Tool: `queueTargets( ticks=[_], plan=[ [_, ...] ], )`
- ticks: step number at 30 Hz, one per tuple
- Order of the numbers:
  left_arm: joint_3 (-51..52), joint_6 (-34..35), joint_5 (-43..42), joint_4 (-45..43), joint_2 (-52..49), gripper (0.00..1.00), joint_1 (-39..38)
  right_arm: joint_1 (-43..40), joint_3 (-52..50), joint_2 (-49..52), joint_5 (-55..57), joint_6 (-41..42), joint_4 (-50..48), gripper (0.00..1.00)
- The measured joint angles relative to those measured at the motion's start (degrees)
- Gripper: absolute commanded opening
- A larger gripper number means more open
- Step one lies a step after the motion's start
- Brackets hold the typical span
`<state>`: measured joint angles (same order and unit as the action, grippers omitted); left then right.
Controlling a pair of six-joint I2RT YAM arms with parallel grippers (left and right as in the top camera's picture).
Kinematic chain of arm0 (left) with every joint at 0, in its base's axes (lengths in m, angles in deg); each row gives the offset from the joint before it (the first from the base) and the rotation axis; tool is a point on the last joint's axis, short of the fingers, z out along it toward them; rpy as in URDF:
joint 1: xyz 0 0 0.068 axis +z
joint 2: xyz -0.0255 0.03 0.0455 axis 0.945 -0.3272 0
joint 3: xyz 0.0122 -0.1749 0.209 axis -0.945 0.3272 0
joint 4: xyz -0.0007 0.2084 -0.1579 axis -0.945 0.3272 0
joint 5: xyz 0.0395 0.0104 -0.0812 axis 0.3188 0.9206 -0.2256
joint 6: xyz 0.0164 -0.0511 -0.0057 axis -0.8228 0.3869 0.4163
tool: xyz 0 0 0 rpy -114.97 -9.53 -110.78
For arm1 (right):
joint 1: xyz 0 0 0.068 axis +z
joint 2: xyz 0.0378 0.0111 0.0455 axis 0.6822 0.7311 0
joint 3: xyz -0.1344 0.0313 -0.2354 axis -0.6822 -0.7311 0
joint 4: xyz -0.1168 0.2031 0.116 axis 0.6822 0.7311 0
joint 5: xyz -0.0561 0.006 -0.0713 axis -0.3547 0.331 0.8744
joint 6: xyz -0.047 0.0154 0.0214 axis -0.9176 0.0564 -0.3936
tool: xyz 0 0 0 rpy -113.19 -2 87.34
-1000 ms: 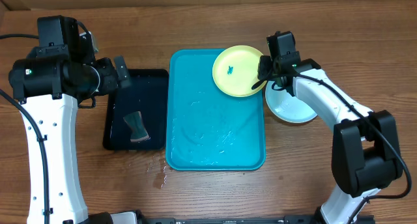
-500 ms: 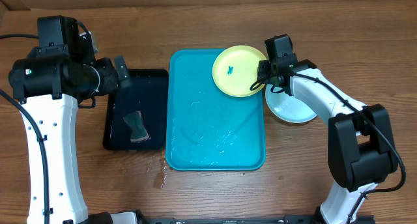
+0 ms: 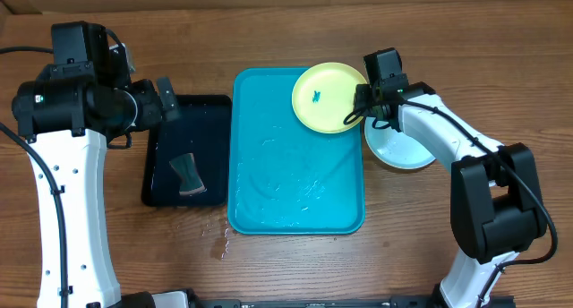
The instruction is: Clean dirty plates on tray and stack at the side
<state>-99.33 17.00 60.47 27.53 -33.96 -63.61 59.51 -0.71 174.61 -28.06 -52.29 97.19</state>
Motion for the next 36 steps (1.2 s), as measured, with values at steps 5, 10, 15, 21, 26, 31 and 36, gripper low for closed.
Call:
queueTargets(
  ticks=[5, 10, 15, 21, 26, 31, 36],
  plan=[
    [0.0, 0.0, 0.0, 0.0, 0.0, 1.0, 0.0, 0.0, -0.4, 0.0, 0.0, 0.3, -0.3, 0.17],
    [0.0, 0.0, 0.0, 0.0, 0.0, 1.0, 0.0, 0.0, -0.6, 0.0, -0.3, 0.4, -0.4, 0.22],
    [0.0, 0.0, 0.0, 0.0, 0.0, 1.0, 0.0, 0.0, -1.8, 0.0, -0.4, 0.4, -1.0, 0.22],
    [0.0, 0.0, 0.0, 0.0, 0.0, 1.0, 0.0, 0.0, -2.2, 0.0, -0.4, 0.5, -2.1, 0.17],
    [0.0, 0.0, 0.0, 0.0, 0.0, 1.0, 0.0, 0.0, -2.2, 0.0, -0.5, 0.4, -2.1, 0.15],
    [0.0, 0.0, 0.0, 0.0, 0.0, 1.0, 0.0, 0.0, -2.2, 0.0, -0.5, 0.4, -2.1, 0.08],
    [0.0, 0.0, 0.0, 0.0, 0.0, 1.0, 0.0, 0.0, -2.2, 0.0, -0.5, 0.5, -2.1, 0.04]
  ],
)
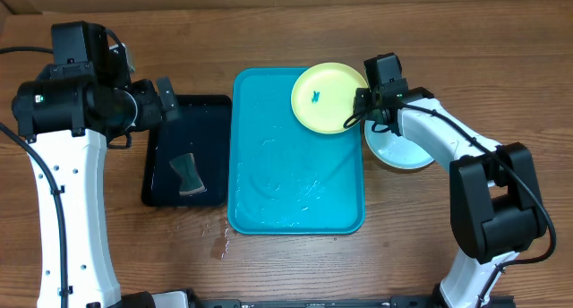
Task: Clean dirty plates on tray and stack at the side
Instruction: 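Drag the yellow plate to the center of the turquoise tray with the right gripper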
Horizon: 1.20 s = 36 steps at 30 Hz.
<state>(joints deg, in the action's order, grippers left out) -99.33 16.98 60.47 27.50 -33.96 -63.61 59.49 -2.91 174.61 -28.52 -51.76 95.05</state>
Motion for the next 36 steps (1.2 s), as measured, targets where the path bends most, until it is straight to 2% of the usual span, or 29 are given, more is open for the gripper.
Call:
queueTargets(
  ticks=[11, 23, 36],
  plan=[
    [0.0, 0.0, 0.0, 0.0, 0.0, 1.0, 0.0, 0.0, 0.0, 0.0, -3.9, 0.2, 0.3, 0.04],
    [0.0, 0.0, 0.0, 0.0, 0.0, 1.0, 0.0, 0.3, 0.0, 0.0, -17.6, 8.5, 7.9, 0.04],
    [0.0, 0.0, 0.0, 0.0, 0.0, 1.0, 0.0, 8.5, 0.0, 0.0, -20.3, 10.1, 17.3, 0.04]
  ],
)
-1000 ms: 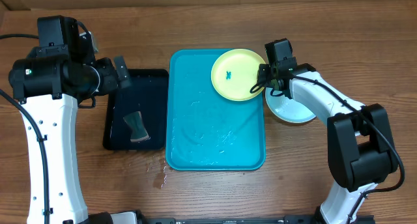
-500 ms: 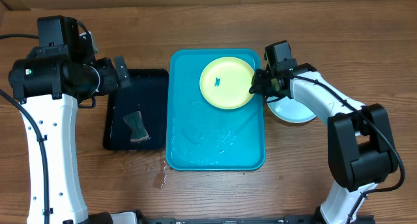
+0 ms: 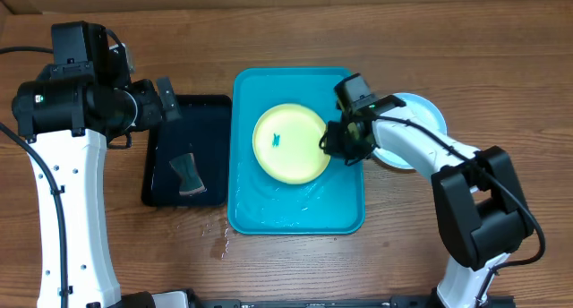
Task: Clean dirty plates on tray and stack at the side
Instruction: 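Drag the yellow plate to the center of the turquoise tray with the right gripper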
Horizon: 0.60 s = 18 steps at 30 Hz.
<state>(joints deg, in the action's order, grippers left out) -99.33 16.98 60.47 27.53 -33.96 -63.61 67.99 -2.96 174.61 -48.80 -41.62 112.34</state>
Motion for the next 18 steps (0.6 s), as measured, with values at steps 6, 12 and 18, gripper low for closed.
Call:
queueTargets(
  ticks=[6, 12, 18],
  plan=[
    [0.0, 0.0, 0.0, 0.0, 0.0, 1.0, 0.0, 0.7, 0.0, 0.0, -0.5, 0.0, 1.3, 0.04],
    [0.0, 0.0, 0.0, 0.0, 0.0, 1.0, 0.0, 0.7, 2.8, 0.0, -0.5, 0.5, 5.7, 0.47],
    [0.0, 0.0, 0.0, 0.0, 0.0, 1.0, 0.0, 0.7, 7.7, 0.0, -0.2, 0.2, 8.2, 0.51]
  ],
)
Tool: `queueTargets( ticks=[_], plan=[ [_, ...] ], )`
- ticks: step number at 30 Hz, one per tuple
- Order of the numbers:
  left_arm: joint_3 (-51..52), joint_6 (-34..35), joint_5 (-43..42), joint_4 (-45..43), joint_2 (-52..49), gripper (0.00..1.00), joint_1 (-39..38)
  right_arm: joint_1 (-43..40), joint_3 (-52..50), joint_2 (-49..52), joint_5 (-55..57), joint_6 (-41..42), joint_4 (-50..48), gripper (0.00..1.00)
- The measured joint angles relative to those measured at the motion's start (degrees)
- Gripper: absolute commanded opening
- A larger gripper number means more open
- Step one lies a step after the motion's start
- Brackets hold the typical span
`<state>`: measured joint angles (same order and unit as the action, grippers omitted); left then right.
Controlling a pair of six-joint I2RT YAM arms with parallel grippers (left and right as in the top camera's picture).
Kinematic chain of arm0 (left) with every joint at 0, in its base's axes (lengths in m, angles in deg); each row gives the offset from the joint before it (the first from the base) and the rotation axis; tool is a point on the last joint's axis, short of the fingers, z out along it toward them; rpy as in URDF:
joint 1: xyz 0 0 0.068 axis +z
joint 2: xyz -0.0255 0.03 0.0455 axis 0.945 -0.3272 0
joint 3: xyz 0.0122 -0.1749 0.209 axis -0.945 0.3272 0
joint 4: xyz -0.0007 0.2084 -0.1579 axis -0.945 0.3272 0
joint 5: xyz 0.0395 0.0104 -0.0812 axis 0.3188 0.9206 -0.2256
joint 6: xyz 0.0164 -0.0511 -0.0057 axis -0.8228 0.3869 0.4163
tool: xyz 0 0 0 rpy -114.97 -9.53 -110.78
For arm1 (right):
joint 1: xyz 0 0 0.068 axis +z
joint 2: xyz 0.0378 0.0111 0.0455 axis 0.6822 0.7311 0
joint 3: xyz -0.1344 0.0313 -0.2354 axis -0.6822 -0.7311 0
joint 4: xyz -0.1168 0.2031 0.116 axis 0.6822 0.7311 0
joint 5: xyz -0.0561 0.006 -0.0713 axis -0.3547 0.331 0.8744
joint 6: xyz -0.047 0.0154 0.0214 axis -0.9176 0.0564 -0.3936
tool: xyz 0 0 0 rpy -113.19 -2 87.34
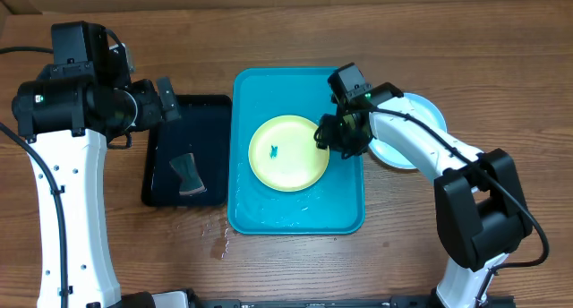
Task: Clean dirty plates on tray and stack at the side
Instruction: 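Drag the yellow plate to the center of the turquoise tray with the right gripper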
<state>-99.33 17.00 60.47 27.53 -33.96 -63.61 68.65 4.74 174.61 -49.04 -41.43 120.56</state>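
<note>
A yellow plate (288,154) with a small blue-green smear (274,149) lies in the middle of the teal tray (255,214). My right gripper (323,138) is at the plate's right rim, shut on that edge. To the right of the tray, partly under the right arm, a pale blue plate (419,120) sits on the table. A grey sponge (188,175) lies in the black tray (213,106) on the left. Above that tray's top left corner my left gripper (168,100) hangs open and empty.
Wet streaks show on the teal tray near its front. A small puddle (220,243) lies on the wooden table by the tray's front left corner. Both trays stand side by side, almost touching.
My right gripper and the yellow plate have shifted a little toward the front left of the teal tray. The left arm has stayed where it was.
The yellow plate was first held by my right gripper over the tray's back right corner, above the pale blue plate, and stayed there. Then it was at the middle of the tray, and now slightly further to the front left. The left arm never moved.
</note>
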Motion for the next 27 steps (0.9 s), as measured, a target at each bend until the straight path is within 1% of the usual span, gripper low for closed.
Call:
queueTargets(
  ticks=[3, 8, 9, 10, 11, 12, 14, 18, 19, 20, 21, 22, 23, 24, 25, 27],
  plan=[
    [0.0, 0.0, 0.0, 0.0, 0.0, 1.0, 0.0, 0.0, 1.2, 0.0, 0.0, 0.0, 1.0, 0.53],
    [0.0, 0.0, 0.0, 0.0, 0.0, 1.0, 0.0, 0.0, 1.3, 0.0, 0.0, 0.1, 2.7, 0.53],
    [0.0, 0.0, 0.0, 0.0, 0.0, 1.0, 0.0, 0.1, 1.3, 0.0, 0.1, 0.0, 3.2, 0.54],
    [0.0, 0.0, 0.0, 0.0, 0.0, 1.0, 0.0, 0.2, 1.3, 0.0, 0.2, 0.0, 3.8, 0.58],
    [0.0, 0.0, 0.0, 0.0, 0.0, 1.0, 0.0, 0.3, 1.3, 0.0, 0.3, 0.2, 4.3, 0.59],
    [0.0, 0.0, 0.0, 0.0, 0.0, 1.0, 0.0, 0.4, 1.3, 0.0, 0.5, 0.1, 4.7, 0.65],
    [0.0, 0.0, 0.0, 0.0, 0.0, 1.0, 0.0, 0.8, 1.3, 0.0, 0.7, 0.5, 4.7, 1.0],
    [0.0, 0.0, 0.0, 0.0, 0.0, 1.0, 0.0, 1.1, 1.3, 0.0, 0.7, 0.0, 3.7, 1.0],
    [0.0, 0.0, 0.0, 0.0, 0.0, 1.0, 0.0, 1.1, 1.3, 0.0, 0.8, 0.0, 3.6, 0.95],
    [0.0, 0.0, 0.0, 0.0, 0.0, 1.0, 0.0, 1.0, 1.3, 0.0, 0.8, -0.2, 3.7, 0.66],
    [0.0, 0.0, 0.0, 0.0, 0.0, 1.0, 0.0, 1.0, 1.3, 0.0, 0.8, -0.4, 3.8, 0.43],
    [0.0, 0.0, 0.0, 0.0, 0.0, 1.0, 0.0, 1.0, 1.3, 0.0, 0.8, -0.2, 3.8, 0.23],
    [0.0, 0.0, 0.0, 0.0, 0.0, 1.0, 0.0, 1.0, 1.3, 0.0, 0.8, -0.2, 4.1, 0.15],
    [0.0, 0.0, 0.0, 0.0, 0.0, 1.0, 0.0, 1.0, 1.3, 0.0, 0.8, -0.2, 4.3, 0.13],
    [0.0, 0.0, 0.0, 0.0, 0.0, 1.0, 0.0, 1.0, 1.3, 0.0, 0.8, -0.2, 4.4, 0.14],
    [0.0, 0.0, 0.0, 0.0, 0.0, 1.0, 0.0, 1.0, 1.4, 0.0, 0.8, 0.1, 4.9, 0.19]
  ],
)
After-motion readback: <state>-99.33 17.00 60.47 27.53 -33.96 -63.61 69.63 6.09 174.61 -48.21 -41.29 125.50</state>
